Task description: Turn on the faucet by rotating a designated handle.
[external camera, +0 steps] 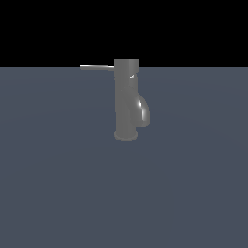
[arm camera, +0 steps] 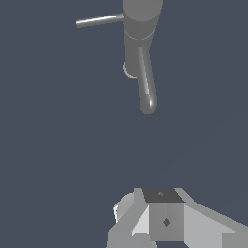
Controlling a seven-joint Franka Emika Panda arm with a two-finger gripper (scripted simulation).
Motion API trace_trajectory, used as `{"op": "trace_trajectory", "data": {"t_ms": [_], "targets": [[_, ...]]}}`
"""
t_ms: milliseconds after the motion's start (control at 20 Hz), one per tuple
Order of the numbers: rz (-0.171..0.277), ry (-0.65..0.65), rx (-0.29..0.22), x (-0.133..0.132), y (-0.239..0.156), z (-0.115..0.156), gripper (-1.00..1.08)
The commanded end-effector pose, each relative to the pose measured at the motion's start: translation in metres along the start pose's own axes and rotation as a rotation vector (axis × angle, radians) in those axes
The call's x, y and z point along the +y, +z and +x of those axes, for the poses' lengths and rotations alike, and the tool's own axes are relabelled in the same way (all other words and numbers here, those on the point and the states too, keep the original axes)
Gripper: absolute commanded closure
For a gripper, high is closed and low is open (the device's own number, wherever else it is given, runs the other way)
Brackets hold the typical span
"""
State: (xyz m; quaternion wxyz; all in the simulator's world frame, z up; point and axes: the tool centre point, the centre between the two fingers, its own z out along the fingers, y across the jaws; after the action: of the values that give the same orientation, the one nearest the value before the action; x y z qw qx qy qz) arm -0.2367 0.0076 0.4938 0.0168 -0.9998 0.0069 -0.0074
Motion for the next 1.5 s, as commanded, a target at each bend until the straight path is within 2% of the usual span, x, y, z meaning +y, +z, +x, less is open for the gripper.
{"op": "trace_trajectory", "data": {"t_ms": [0,600,1050,1450], "targets": [[0.002,0.005,0.0,0.0,0.0,0.001,1.08],[0.051,0.124,-0.012,-0.006,0.004,0.036,1.08],[0.102,0.321,-0.043,-0.017,0.019,0.089,1.08],[0.123,0.521,-0.077,-0.029,0.043,0.139,1.08]]}}
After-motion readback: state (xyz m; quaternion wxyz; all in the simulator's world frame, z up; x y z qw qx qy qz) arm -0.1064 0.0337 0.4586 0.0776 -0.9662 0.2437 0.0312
